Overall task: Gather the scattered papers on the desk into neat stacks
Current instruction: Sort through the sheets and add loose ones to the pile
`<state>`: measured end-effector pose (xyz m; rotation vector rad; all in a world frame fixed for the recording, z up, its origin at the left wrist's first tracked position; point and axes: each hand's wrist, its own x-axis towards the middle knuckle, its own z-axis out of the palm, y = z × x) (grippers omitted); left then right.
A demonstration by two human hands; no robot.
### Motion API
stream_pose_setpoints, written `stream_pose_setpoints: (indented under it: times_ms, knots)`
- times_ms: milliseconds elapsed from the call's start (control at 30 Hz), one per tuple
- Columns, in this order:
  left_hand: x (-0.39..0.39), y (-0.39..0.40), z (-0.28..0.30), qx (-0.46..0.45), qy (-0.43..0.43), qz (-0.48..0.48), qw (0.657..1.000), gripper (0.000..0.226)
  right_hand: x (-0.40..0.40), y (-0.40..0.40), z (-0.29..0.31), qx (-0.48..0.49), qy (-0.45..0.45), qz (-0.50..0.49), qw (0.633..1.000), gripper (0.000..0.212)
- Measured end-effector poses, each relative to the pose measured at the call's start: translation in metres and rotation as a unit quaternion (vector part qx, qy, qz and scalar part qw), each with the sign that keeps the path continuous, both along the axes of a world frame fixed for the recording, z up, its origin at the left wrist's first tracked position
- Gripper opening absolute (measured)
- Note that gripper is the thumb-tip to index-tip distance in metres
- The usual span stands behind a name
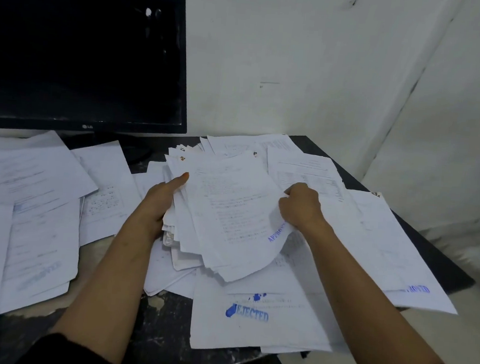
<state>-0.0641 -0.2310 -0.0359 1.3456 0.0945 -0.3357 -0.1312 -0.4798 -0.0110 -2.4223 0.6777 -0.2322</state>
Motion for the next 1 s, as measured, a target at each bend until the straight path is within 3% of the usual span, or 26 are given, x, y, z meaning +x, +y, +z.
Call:
stream_pose_setpoints:
  times_ms: [133,200,300,400,500,567,733,867,1000]
  knots:
    - [0.004,0.003,-0.005,0.006,-0.007,-0.01,1.0,0.057,0.004,0.01,-0.001,0.033,-0.016,-0.016,0.999,0.03]
    - [0.006,0.005,-0.007,-0.013,-0.005,-0.022,1.0,0.056,0.005,0.012,-0.004,0.02,0.005,0.008,1.0,0.036]
    - [0.01,0.011,-0.011,-0.028,-0.001,-0.052,0.998,0.074,0.002,0.007,-0.008,-0.03,0.028,0.039,0.998,0.041]
    - [0.012,0.014,-0.014,-0.021,-0.027,-0.093,0.995,0.067,-0.001,0.001,-0.01,-0.033,0.037,0.094,0.994,0.035]
    - [0.007,0.01,-0.011,-0.005,-0.11,-0.111,0.988,0.055,-0.006,-0.004,-0.009,0.068,-0.005,0.101,0.993,0.035]
    - [-0.001,0.009,-0.004,-0.023,-0.151,-0.121,0.981,0.056,-0.006,-0.008,-0.009,0.174,-0.044,0.067,0.982,0.05]
    - [-0.017,0.019,0.011,-0.06,-0.168,-0.117,0.977,0.056,-0.004,-0.011,0.006,0.386,-0.075,0.122,0.911,0.088]
    - [-0.025,0.034,0.023,-0.045,-0.169,-0.127,0.976,0.096,-0.008,0.0,0.029,0.456,-0.129,0.217,0.854,0.048]
    - [-0.026,0.044,0.053,0.001,-0.225,-0.118,0.967,0.085,-0.011,0.017,0.046,0.43,-0.228,0.222,0.845,0.045]
